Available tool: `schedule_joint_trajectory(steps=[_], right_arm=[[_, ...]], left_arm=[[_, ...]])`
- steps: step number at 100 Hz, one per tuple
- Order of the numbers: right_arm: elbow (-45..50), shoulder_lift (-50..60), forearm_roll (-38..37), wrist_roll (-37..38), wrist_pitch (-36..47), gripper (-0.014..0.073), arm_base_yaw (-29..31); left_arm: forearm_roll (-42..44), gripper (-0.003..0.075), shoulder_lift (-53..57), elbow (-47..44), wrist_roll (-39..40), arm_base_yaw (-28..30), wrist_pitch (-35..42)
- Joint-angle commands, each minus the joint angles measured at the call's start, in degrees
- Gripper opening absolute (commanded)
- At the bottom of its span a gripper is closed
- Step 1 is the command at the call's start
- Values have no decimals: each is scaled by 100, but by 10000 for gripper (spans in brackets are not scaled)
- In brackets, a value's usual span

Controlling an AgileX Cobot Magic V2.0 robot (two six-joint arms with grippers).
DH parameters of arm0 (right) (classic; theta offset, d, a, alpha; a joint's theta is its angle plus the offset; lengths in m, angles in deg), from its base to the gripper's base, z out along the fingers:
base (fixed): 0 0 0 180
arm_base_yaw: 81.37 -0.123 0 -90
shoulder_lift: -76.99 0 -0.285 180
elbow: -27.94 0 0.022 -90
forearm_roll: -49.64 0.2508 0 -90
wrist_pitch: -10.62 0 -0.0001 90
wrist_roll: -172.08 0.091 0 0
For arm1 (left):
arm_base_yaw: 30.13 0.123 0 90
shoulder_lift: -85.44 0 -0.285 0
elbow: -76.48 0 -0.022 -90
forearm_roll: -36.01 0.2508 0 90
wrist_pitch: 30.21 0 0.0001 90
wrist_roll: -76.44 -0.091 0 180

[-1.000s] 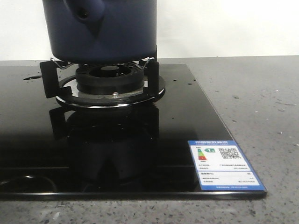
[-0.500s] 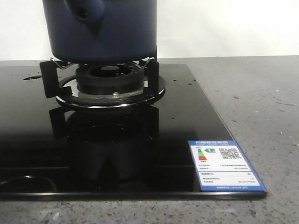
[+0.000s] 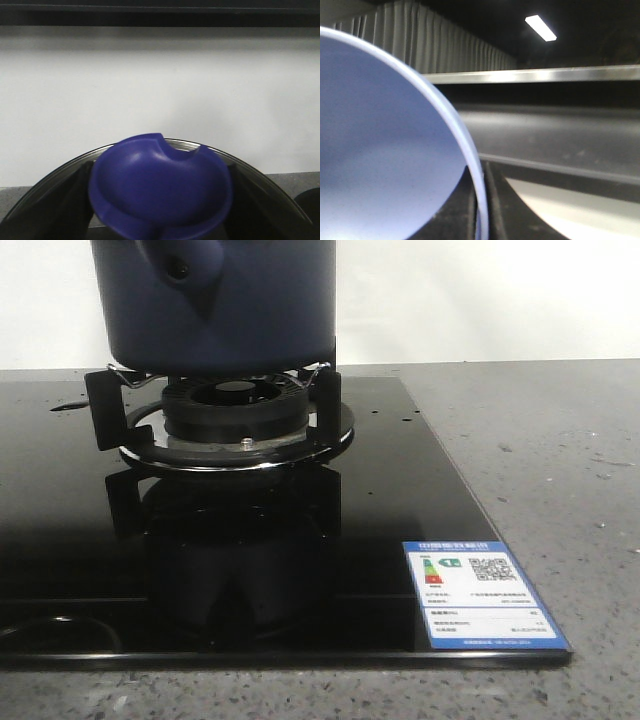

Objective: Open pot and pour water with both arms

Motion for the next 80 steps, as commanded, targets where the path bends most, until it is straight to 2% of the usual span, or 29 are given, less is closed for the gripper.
schedule_joint_trajectory(steps=[1, 80], right_arm=[[-170, 329, -72, 25, 529, -43, -9], [-170, 329, -72, 25, 413, -43, -9]], left_arm=[[-30, 368, 165, 202, 45, 16, 639], [-30, 368, 165, 202, 45, 16, 639]])
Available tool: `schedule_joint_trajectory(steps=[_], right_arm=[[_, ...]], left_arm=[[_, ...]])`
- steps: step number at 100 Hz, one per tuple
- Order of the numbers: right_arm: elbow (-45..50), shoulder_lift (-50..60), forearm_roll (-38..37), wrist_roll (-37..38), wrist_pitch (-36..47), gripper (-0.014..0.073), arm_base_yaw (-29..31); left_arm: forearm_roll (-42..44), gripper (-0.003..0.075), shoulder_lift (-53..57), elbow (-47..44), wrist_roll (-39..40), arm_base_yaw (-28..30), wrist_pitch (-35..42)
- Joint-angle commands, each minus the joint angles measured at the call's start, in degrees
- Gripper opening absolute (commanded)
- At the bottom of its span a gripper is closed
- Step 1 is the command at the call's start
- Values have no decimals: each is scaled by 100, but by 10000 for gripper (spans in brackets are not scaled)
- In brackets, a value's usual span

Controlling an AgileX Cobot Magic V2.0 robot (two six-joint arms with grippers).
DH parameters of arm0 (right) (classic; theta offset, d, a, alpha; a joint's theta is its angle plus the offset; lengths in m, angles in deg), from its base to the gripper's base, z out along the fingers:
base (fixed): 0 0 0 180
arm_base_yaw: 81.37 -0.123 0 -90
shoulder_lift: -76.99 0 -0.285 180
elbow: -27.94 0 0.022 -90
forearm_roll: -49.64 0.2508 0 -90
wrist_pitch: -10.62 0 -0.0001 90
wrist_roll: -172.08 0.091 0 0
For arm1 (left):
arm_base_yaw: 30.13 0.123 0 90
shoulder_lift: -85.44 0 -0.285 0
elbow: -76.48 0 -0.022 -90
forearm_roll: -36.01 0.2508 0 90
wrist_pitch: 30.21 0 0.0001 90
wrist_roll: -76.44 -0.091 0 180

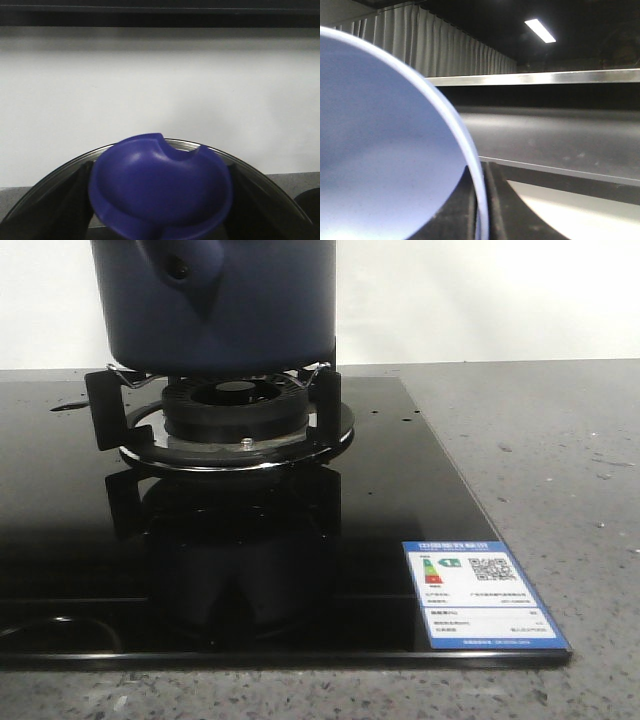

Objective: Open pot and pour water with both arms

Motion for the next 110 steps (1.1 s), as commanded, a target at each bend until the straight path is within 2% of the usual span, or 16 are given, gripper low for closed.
schedule_joint_trajectory(steps=[1, 14, 28, 35, 47, 59, 66, 73, 85, 97, 110], right_arm=[[-170, 329, -72, 12, 389, -43, -9], [-208, 500, -72, 12, -111, -43, -9], [-545, 902, -49, 1, -1670, -43, 73], [-885, 1137, 39, 1, -2977, -43, 213], [-1728, 1395, 370, 13, -5777, -43, 736], [-2645, 1421, 466, 272, -8787, -43, 1644], [-2973, 1374, 466, 488, -10194, -43, 2180], [-3014, 1332, 466, 630, -11196, -43, 2671], [-2627, 1255, 455, 656, -12062, -43, 3276], [-1832, 1245, 455, 656, -12017, -43, 3583], [-1077, 1245, 444, 656, -11751, -43, 3658]], left_arm=[[-30, 368, 165, 202, 45, 16, 639], [-30, 368, 165, 202, 45, -7, 639], [-30, 368, 165, 202, 45, -188, 639], [-30, 368, 165, 202, 45, -414, 642], [-7, 368, 165, 202, 35, -848, 723], [-7, 368, 165, 202, 35, -1265, 939], [-7, 368, 165, 202, 35, -1483, 996], [-7, 368, 165, 202, 35, -1680, 1024], [-7, 368, 165, 202, 35, -1925, 1109], [-7, 368, 165, 202, 35, -2055, 1129], [-7, 368, 165, 202, 35, -2075, 1129]])
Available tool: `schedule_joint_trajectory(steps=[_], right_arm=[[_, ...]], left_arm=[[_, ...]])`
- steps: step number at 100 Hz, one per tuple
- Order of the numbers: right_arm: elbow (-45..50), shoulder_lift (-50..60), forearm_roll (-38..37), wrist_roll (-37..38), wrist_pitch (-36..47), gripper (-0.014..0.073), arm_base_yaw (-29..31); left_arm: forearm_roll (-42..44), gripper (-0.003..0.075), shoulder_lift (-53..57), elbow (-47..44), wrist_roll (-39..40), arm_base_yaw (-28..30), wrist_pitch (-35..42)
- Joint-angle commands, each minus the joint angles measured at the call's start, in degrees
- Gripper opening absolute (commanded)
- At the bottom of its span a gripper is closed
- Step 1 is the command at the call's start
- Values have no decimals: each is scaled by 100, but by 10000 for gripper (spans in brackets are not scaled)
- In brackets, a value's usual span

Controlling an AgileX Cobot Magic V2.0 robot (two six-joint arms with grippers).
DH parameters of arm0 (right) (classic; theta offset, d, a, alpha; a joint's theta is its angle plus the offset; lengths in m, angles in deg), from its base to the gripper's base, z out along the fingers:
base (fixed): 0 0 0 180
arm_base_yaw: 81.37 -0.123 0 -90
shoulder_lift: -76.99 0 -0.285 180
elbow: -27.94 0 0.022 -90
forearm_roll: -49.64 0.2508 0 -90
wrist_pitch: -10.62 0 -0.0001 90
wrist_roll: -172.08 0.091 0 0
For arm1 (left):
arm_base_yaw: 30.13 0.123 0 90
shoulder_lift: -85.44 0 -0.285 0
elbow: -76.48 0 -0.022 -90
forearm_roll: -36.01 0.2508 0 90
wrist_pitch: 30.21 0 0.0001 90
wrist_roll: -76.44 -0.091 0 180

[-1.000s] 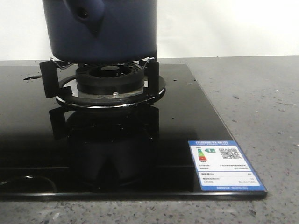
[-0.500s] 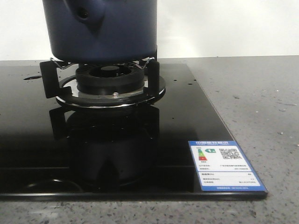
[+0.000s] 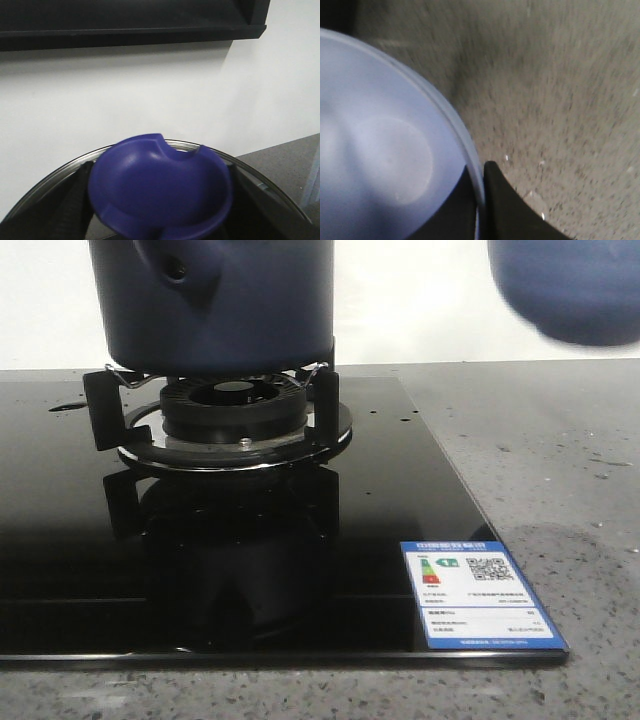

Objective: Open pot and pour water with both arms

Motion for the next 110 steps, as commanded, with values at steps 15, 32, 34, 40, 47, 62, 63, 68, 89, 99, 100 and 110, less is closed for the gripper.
schedule_joint_trajectory(steps=[15, 32, 34, 40, 47, 62, 63, 68, 89, 99, 100, 110], right_arm=[[729, 190, 91, 1, 697, -43, 56], [1009, 190, 38, 1, 891, -43, 56], [1036, 190, 22, 1, 899, -43, 56], [1070, 187, -47, 1, 899, -43, 56], [1097, 177, -72, 1, 899, -43, 56], [1109, 72, -133, 1, 899, -43, 56], [1109, 62, -133, 1, 899, -43, 56], [1109, 19, -133, 1, 899, -43, 56], [1097, 9, -122, -125, 939, -29, 56], [1085, 30, -88, -134, 939, 105, 56], [1074, 42, -86, -134, 928, 119, 56], [930, 96, -63, -134, 802, 356, 56]], left_arm=[[-31, 368, 165, 202, 35, -55, 718], [-31, 368, 165, 202, 35, -55, 718], [-31, 368, 165, 202, 35, -55, 718], [-31, 368, 165, 202, 35, -55, 718], [-31, 368, 165, 202, 35, -55, 718], [-31, 368, 165, 202, 35, -55, 707], [-31, 368, 165, 202, 35, -55, 707], [-31, 368, 165, 202, 35, -55, 707], [-31, 368, 165, 202, 35, -55, 707], [-31, 368, 165, 202, 35, -55, 707], [-31, 368, 165, 202, 35, -55, 707], [-31, 368, 165, 202, 35, -55, 707]])
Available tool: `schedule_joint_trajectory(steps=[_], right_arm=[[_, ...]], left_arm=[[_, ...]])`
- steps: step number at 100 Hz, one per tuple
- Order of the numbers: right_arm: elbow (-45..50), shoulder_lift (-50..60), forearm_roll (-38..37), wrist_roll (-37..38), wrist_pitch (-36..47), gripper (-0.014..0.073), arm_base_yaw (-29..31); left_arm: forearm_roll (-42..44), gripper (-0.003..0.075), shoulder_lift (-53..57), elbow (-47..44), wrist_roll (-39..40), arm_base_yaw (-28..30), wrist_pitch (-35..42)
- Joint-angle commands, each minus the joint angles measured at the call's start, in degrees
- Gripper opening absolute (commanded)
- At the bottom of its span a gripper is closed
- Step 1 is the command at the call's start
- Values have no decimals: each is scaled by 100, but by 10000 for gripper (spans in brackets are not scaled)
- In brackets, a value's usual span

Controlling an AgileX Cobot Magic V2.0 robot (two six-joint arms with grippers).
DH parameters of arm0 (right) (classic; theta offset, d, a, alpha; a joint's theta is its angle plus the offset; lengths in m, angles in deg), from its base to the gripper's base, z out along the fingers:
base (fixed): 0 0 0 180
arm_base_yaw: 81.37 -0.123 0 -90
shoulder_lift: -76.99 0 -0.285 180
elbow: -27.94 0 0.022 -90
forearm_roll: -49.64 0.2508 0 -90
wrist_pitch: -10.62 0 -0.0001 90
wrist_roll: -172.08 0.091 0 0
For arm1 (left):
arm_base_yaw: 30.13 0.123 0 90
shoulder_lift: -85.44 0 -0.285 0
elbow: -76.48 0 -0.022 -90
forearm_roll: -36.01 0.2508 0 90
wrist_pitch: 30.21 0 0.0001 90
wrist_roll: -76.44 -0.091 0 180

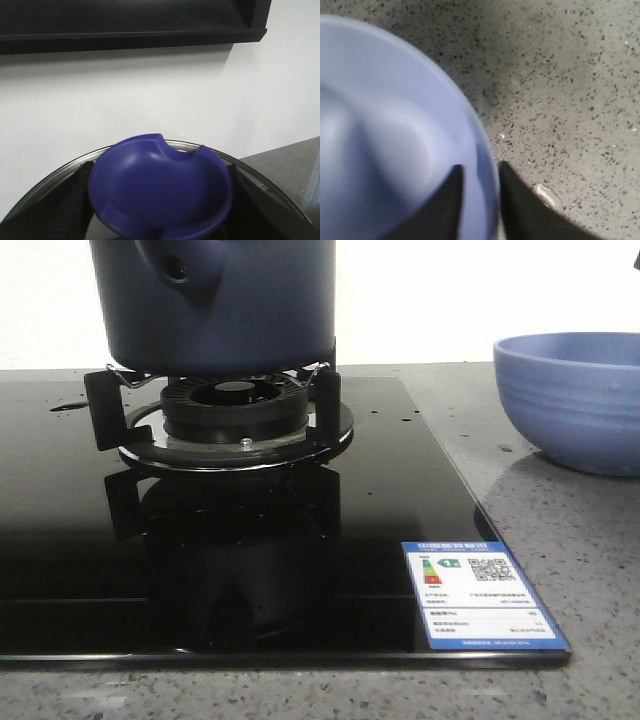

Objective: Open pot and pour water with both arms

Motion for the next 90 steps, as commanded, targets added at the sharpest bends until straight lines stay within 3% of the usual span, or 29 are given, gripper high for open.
schedule_joint_trajectory(steps=[1, 8, 12, 36, 56, 90], right_arm=[[-343, 260, 61, -90, 35, 386, 44], [-604, 353, 61, -90, -150, 491, 44], [-757, 434, 61, -90, -266, 508, 44], [-1641, 1262, 284, -90, -468, 503, 44], [-1657, 2007, 327, -90, -510, 503, 44], [-1657, 2602, 327, -90, -852, 503, 44]], left_arm=[[-31, 368, 156, 202, 35, -43, 653], [-52, 368, 156, 202, 35, -43, 653], [-50, 368, 156, 202, 35, -43, 653], [-64, 368, -66, 202, 35, -360, 684], [-24, 368, -612, 202, 35, -918, 1252], [261, 368, -1550, 202, 35, -1066, 1983]])
